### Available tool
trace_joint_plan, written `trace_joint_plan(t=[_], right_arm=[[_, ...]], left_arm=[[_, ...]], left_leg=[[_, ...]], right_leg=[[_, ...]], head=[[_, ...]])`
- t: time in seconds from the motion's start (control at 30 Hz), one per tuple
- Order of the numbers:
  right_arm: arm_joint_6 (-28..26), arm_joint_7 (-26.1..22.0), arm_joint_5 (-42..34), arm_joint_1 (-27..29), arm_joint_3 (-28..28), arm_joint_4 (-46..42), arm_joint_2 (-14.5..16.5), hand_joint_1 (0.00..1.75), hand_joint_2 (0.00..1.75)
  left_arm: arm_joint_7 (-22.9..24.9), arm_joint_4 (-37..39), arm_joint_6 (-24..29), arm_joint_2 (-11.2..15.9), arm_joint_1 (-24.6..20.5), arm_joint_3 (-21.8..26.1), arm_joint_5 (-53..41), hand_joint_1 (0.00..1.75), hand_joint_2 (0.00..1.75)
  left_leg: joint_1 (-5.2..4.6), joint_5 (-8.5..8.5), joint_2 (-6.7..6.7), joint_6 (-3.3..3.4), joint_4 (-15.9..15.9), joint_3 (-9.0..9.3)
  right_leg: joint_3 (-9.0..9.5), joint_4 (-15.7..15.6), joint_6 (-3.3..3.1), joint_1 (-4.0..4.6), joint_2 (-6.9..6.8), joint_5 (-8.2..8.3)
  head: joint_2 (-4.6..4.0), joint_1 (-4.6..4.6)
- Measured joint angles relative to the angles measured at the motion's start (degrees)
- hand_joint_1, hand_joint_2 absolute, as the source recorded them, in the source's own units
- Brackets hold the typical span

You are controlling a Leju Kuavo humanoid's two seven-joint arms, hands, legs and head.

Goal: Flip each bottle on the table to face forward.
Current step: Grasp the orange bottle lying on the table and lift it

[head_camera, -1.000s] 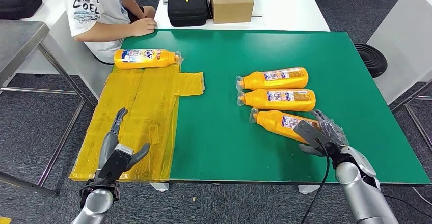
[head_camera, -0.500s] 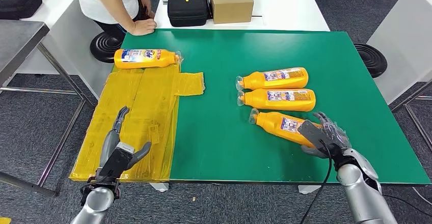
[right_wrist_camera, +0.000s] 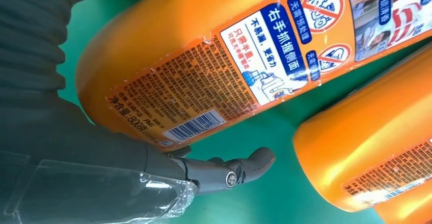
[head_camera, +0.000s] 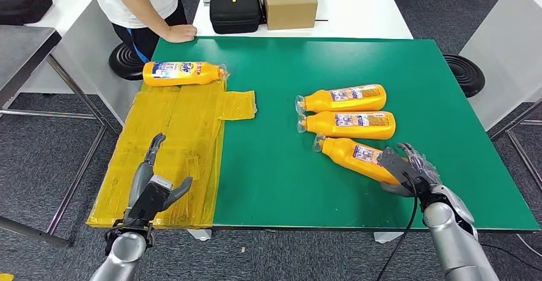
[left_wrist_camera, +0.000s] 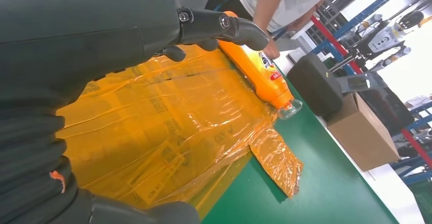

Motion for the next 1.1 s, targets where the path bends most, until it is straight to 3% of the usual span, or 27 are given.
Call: trace_joint_plan(t=[0.1,0.13,0.17,0.27,0.3,0.33,0.87,1.1], right_arm=[[0.1,-0.4,0.2,-1.4,0.1,1.8,0.2,0.01,1.75],[0.2,-0.5,0.3,-1.9,0.2,2.3,0.3,0.05,1.75],[0.3,-0.7,0.4,-2.4,0.2,2.9,0.3,0.21,1.75],[0.5,-1.2,0.4,-3.6,0.6,4.7,0.4,1.30,1.75],[0.7,-1.5,0.3,-4.0,0.8,5.2,0.4,1.55,1.75],[0.8,-1.9,0.1,-4.3,0.9,5.8,0.4,1.63,1.75],[2.2,-3.8,-2.1,-6.0,1.6,9.2,-0.5,1.75,1.75],[-0.6,-6.7,-2.8,-5.5,2.0,8.9,0.0,1.75,1.75]], left_arm=[[0.0,0.3,0.0,0.0,-0.1,0.0,0.0,0.00,1.75],[0.0,0.5,0.0,0.0,-0.1,0.0,0.1,0.00,1.75],[0.0,0.6,0.0,0.0,-0.1,0.0,0.1,0.00,1.75],[0.0,0.9,0.0,-0.1,-0.1,0.0,0.3,0.00,1.75],[0.0,1.0,0.0,-0.1,-0.1,0.0,0.4,0.00,1.75],[-0.1,1.1,0.0,-0.1,-0.1,0.1,0.4,0.00,1.75],[-0.2,1.8,-0.8,0.0,-0.5,0.2,1.1,0.00,1.75],[-0.2,1.8,-0.8,0.0,-0.5,0.2,1.2,0.00,1.75]], left_leg=[[0.00,0.01,-0.01,0.01,0.0,0.00],[0.00,0.01,-0.01,0.01,0.0,0.00],[0.00,0.02,-0.01,0.02,0.0,0.00],[0.00,0.02,-0.01,0.02,0.0,0.00],[0.00,0.02,-0.01,0.02,0.0,0.01],[0.00,0.02,-0.01,0.02,0.0,0.01],[0.00,0.02,-0.03,0.03,0.0,0.01],[0.00,0.03,-0.03,0.03,0.0,-0.01]], right_leg=[[0.00,0.0,0.00,0.00,0.00,0.00],[0.00,0.0,0.01,0.00,0.00,0.01],[0.00,0.0,0.01,0.00,0.00,0.01],[0.00,0.0,0.01,0.00,0.00,0.01],[0.00,0.0,0.01,0.00,0.01,0.01],[0.00,0.0,0.01,0.00,0.01,0.01],[0.01,0.0,0.02,0.00,-0.01,0.01],[0.02,0.0,0.02,0.00,-0.01,0.01]], head=[[0.00,0.00],[0.00,0.00],[0.00,0.00],[0.00,0.01],[0.00,0.01],[0.00,0.00],[0.00,-0.01],[0.00,0.01]])
